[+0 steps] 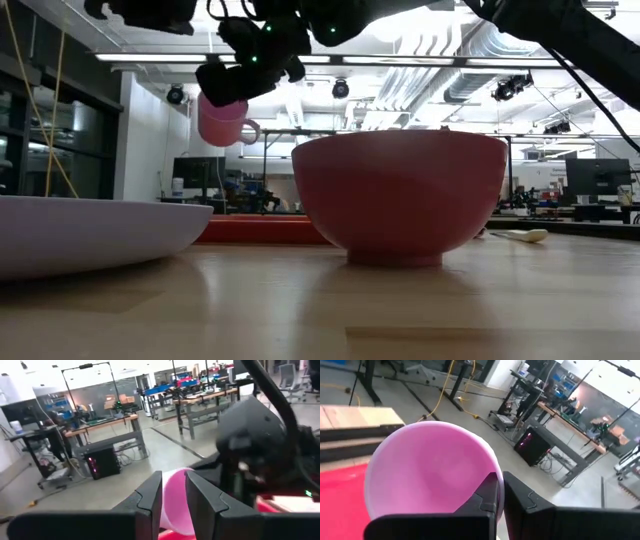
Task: Set up tray
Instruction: Put the pink mug on the top left of the red serving tray
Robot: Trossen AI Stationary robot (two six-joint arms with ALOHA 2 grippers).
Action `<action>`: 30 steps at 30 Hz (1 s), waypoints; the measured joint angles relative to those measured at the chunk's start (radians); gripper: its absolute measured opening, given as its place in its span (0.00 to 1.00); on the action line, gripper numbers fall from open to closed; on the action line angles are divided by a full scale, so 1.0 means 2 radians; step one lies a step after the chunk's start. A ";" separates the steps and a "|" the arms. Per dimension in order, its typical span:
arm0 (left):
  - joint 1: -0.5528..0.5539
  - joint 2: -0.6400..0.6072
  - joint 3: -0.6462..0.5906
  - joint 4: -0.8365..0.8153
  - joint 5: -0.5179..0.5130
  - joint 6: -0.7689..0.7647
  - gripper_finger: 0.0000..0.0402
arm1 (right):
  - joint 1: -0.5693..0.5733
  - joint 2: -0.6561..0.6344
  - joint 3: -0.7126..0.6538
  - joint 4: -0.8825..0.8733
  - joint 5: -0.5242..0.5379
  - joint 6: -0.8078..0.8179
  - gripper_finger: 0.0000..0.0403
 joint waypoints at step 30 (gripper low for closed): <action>0.018 -0.121 -0.001 -0.448 0.164 -0.305 0.29 | 0.021 0.000 0.000 -0.030 -0.075 -0.096 0.00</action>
